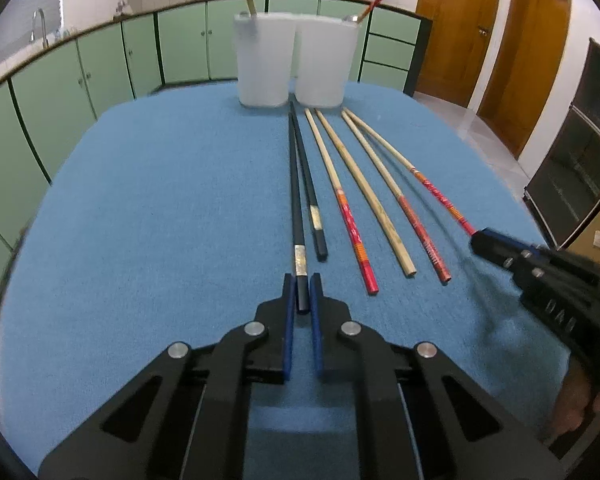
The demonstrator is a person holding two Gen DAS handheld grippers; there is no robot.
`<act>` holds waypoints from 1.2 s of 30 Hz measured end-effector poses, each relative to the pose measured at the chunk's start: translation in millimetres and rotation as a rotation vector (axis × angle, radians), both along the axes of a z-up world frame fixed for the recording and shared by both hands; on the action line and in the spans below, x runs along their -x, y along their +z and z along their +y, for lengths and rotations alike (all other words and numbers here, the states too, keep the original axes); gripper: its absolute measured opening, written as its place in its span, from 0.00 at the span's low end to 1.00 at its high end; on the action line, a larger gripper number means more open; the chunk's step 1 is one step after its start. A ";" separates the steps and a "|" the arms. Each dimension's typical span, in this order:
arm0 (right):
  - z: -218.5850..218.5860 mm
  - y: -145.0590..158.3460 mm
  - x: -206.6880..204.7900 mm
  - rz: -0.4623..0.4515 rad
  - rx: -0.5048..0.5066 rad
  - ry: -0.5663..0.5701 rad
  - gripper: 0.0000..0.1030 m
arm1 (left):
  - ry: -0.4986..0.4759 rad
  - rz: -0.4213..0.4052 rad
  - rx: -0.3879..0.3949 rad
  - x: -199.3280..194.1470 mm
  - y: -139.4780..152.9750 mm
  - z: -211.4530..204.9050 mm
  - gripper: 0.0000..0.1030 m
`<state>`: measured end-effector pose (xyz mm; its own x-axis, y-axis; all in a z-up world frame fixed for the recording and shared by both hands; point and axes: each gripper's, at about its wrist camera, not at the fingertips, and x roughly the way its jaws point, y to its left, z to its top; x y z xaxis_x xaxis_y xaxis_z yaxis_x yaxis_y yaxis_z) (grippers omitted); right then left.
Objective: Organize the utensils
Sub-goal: 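Grasp a black chopstick with the left tool while the right tool grasps a red chopstick, then carry both chopsticks up toward the white holder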
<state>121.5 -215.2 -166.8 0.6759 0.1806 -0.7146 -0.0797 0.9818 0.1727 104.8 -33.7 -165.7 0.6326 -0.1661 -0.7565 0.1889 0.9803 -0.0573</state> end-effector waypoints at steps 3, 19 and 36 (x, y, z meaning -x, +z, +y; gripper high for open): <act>-4.0 17.1 6.2 -0.046 0.021 -0.004 0.05 | 0.004 -0.054 -0.023 6.4 19.3 6.6 0.06; -30.2 117.0 10.7 -0.275 -0.013 -0.013 0.05 | 0.011 -0.295 0.053 -0.5 125.7 17.5 0.05; -43.6 188.0 -23.0 -0.355 -0.096 0.047 0.05 | -0.017 -0.368 0.125 -34.3 176.7 16.2 0.05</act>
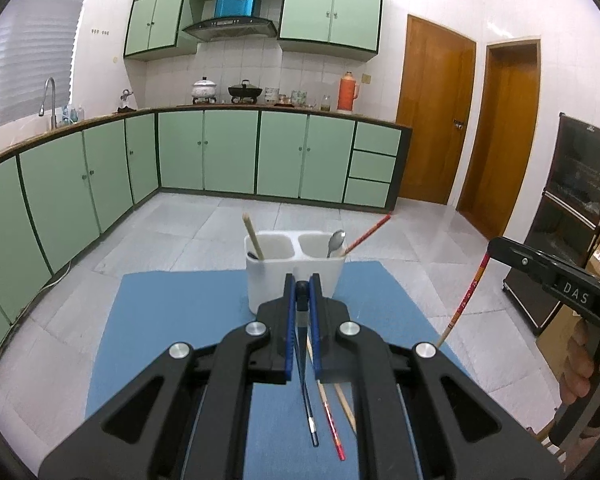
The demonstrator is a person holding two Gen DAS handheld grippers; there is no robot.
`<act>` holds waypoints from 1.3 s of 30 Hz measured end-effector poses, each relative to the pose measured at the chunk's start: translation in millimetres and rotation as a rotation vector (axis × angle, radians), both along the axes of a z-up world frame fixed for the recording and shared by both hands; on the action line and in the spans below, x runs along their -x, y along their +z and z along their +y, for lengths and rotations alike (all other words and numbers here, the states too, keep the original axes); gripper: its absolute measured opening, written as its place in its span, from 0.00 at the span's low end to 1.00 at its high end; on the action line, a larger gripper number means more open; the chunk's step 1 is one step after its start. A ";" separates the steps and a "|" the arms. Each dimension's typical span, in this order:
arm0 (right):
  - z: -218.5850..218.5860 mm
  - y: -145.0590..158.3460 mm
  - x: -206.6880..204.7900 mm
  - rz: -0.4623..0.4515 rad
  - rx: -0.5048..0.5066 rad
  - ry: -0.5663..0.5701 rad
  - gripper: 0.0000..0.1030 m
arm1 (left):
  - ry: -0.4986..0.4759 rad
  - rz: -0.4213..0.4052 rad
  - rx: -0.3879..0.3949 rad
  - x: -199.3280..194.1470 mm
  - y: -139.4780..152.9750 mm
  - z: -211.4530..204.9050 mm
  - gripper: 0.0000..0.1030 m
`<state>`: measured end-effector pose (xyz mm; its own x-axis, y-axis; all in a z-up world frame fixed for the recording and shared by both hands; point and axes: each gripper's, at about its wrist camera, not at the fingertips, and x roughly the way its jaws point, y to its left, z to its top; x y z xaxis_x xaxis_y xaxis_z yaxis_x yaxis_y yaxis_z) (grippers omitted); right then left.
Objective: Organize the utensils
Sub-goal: 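Carry both chopsticks up toward the white holder, then lower both chopsticks into the white holder and open both tools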
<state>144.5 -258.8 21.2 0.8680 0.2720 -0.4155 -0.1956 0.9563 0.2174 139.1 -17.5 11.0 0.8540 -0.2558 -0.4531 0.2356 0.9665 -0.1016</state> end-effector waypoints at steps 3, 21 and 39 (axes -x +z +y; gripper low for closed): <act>2.6 6.5 -3.9 -0.010 -0.001 0.014 0.05 | -0.008 -0.019 0.002 -0.8 6.7 -2.5 0.05; 17.3 69.7 -52.4 -0.146 -0.026 0.046 0.05 | 0.008 -0.181 0.039 -28.1 61.8 -7.8 0.05; 40.1 91.0 -160.6 -0.203 0.011 0.006 0.05 | 0.093 -0.307 0.037 -117.4 93.5 -11.8 0.05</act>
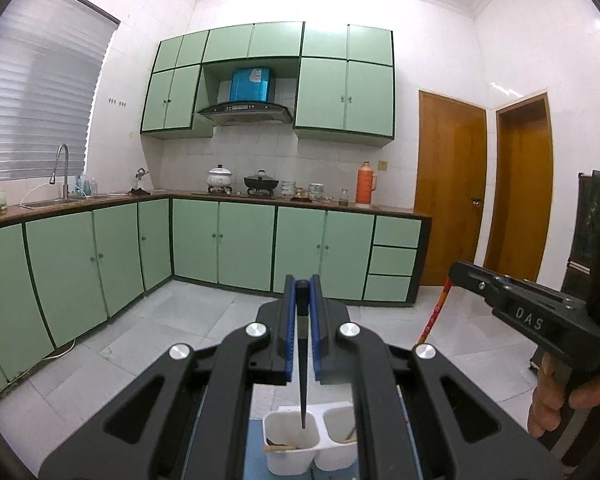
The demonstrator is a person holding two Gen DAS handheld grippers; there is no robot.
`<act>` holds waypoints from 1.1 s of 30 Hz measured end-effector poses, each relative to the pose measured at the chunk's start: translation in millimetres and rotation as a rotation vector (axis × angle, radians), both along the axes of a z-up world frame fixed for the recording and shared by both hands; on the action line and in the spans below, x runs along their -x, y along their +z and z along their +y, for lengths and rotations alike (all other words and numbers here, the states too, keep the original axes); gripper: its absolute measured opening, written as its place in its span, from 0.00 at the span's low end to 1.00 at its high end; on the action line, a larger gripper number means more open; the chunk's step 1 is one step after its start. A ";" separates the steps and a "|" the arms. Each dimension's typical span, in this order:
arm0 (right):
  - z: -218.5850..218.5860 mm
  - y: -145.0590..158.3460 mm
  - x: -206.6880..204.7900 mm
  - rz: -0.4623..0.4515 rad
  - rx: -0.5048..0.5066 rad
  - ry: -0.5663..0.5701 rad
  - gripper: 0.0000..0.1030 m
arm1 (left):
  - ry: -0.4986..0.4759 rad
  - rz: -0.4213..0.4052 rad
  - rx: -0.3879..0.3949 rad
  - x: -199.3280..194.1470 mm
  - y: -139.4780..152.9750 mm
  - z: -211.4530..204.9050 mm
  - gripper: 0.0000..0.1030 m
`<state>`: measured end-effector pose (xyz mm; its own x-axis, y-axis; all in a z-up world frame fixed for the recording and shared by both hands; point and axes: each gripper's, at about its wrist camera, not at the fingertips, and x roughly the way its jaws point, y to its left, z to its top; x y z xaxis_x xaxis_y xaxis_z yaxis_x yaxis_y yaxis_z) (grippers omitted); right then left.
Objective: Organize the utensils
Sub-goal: 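Lower both chopsticks into the white holder and open both tools, then move both tools back over the remaining chopsticks on the mat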
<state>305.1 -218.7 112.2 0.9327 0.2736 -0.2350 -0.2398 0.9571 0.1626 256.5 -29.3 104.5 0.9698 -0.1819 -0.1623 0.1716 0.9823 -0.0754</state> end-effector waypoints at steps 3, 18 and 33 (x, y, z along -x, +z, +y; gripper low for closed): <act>1.4 -17.0 -13.9 0.019 -0.001 0.007 0.05 | 0.009 0.020 -0.018 -16.9 -12.8 -3.6 0.05; 7.6 -80.9 -27.6 0.137 0.021 0.029 0.05 | 0.002 0.189 -0.061 -55.1 -81.5 1.7 0.06; -3.3 -96.0 -5.7 0.172 0.002 0.040 0.30 | 0.001 0.215 -0.062 -34.5 -94.4 16.3 0.43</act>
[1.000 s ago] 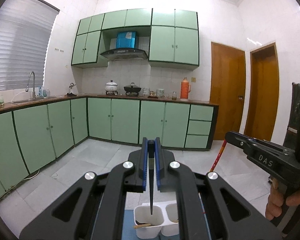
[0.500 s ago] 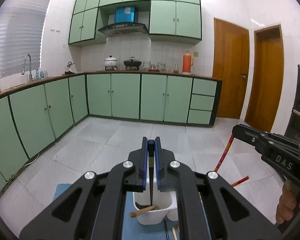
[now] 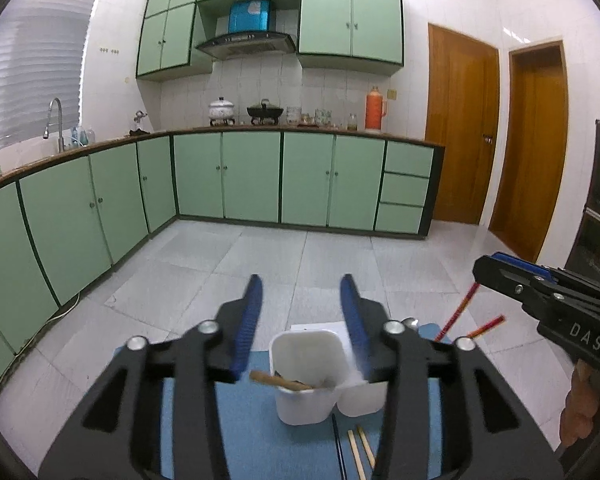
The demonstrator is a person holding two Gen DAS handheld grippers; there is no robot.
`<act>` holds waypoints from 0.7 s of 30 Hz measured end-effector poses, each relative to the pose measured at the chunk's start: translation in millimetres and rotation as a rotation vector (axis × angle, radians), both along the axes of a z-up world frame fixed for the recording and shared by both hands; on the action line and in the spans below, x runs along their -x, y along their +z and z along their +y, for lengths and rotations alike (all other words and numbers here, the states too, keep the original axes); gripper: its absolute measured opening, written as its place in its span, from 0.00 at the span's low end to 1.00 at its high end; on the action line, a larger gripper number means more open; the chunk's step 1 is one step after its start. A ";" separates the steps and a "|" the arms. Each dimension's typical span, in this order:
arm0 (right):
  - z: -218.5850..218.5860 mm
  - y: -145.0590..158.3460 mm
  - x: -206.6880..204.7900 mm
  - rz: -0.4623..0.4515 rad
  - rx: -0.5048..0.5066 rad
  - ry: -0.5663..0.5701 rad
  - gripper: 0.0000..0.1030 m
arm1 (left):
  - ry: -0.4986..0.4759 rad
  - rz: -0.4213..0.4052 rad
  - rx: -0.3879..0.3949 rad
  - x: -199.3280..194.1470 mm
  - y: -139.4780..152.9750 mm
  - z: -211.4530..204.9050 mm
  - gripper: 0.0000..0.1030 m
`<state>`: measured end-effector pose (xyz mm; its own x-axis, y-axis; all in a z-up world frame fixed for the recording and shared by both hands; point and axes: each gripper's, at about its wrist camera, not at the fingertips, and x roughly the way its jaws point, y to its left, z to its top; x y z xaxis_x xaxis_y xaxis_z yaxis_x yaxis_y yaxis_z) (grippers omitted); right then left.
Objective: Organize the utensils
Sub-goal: 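Move both tools back over the remaining chopsticks on the mat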
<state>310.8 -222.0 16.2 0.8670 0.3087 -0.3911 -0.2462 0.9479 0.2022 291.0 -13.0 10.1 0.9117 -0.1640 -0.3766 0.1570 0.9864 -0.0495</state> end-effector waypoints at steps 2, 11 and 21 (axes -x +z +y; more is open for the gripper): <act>-4.4 3.3 10.0 -0.018 -0.009 -0.013 0.39 | 0.004 -0.017 0.007 10.6 4.0 2.2 0.51; -21.6 -5.2 79.0 -0.073 -0.047 -0.088 0.75 | 0.036 -0.074 0.039 87.2 -3.8 14.2 0.86; -15.9 -54.5 140.8 -0.008 -0.010 -0.136 0.84 | 0.032 0.019 0.004 139.4 -50.4 15.0 0.90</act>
